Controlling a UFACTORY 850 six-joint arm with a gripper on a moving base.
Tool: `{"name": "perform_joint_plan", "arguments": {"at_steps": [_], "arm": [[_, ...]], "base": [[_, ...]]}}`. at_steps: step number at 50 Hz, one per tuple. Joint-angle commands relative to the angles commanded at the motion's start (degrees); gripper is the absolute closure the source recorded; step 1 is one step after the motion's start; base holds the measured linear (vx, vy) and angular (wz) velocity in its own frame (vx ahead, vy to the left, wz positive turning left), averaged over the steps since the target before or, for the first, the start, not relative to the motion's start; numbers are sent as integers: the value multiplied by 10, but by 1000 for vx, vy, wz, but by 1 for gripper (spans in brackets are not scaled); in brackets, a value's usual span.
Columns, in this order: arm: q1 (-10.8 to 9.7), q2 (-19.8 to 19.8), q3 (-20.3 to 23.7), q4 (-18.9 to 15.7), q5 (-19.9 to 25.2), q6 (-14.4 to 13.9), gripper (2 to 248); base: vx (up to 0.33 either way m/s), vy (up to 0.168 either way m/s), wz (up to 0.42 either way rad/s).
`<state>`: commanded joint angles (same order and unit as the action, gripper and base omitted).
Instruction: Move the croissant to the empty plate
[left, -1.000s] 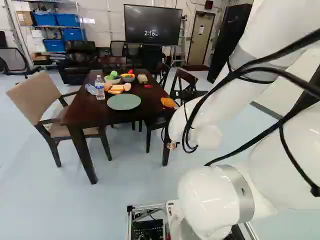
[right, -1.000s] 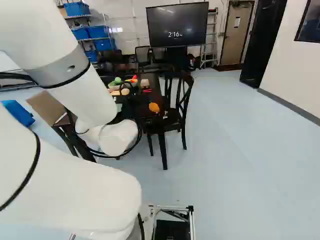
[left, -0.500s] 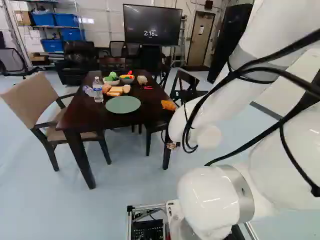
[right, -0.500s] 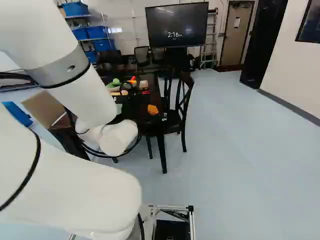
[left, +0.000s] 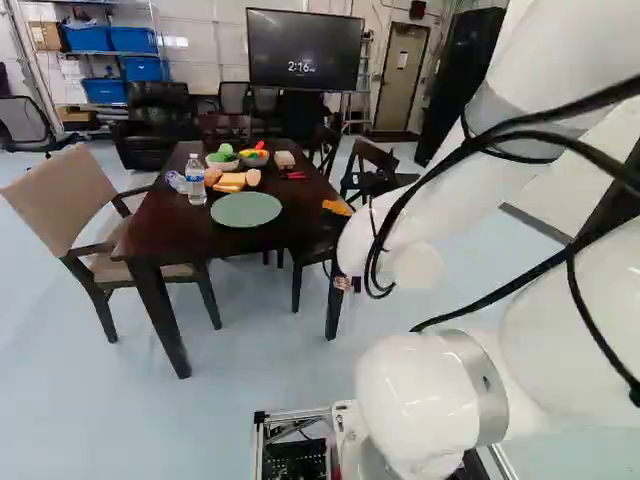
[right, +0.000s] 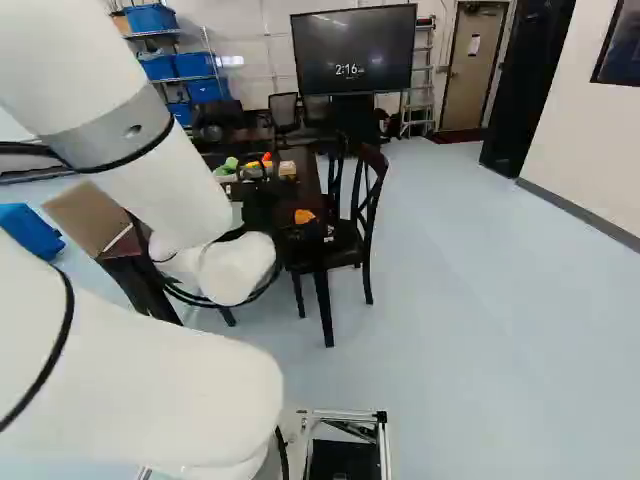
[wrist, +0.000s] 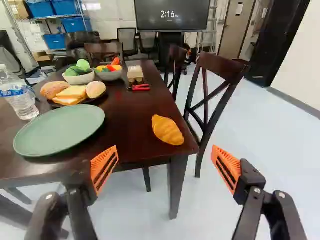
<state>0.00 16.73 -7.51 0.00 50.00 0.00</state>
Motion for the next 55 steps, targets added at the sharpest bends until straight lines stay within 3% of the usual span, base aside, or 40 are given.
{"name": "perform_joint_plan", "arguments": {"at_steps": [17,55], "arm": [[0,-32,-52,-2,-16,0,3],[0,-100,-168,-52,-167,0,3]], "base": [[0,0,0],[0,0,0]]}}
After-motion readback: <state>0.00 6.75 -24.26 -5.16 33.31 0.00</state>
